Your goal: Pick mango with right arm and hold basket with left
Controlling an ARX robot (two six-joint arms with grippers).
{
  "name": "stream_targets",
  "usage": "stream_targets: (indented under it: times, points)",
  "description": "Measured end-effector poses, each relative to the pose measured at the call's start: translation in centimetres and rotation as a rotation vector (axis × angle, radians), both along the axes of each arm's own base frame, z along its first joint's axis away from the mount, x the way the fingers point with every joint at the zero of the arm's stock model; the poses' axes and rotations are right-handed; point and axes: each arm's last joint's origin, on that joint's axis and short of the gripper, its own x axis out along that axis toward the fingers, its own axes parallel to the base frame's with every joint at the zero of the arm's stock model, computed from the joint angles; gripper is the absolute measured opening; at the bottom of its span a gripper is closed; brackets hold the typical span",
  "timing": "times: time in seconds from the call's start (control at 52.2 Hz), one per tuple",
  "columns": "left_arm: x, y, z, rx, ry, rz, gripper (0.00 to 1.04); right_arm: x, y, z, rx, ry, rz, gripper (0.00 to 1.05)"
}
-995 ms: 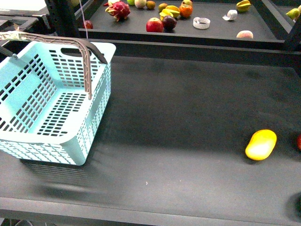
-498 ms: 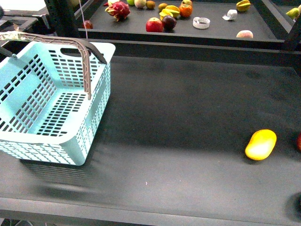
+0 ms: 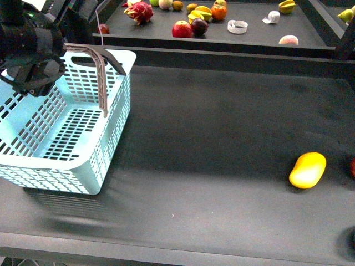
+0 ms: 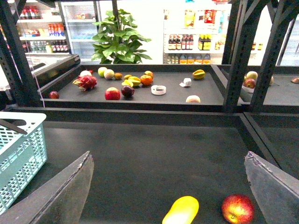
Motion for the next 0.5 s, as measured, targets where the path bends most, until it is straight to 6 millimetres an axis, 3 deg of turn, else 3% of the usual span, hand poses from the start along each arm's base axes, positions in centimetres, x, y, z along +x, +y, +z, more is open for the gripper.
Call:
stream_targets:
  times: [0.287,0.498]
  points:
    - [4.1,1.5,-2.1,-0.018,0.033,0.032,0.97,0.0,0.0,0.0,0.0,0.0,0.0,0.96]
    - [6.0,2.7,-3.1,-0.036,0.038,0.054,0.97,0.0,0.0,0.0,0.0,0.0,0.0,0.96]
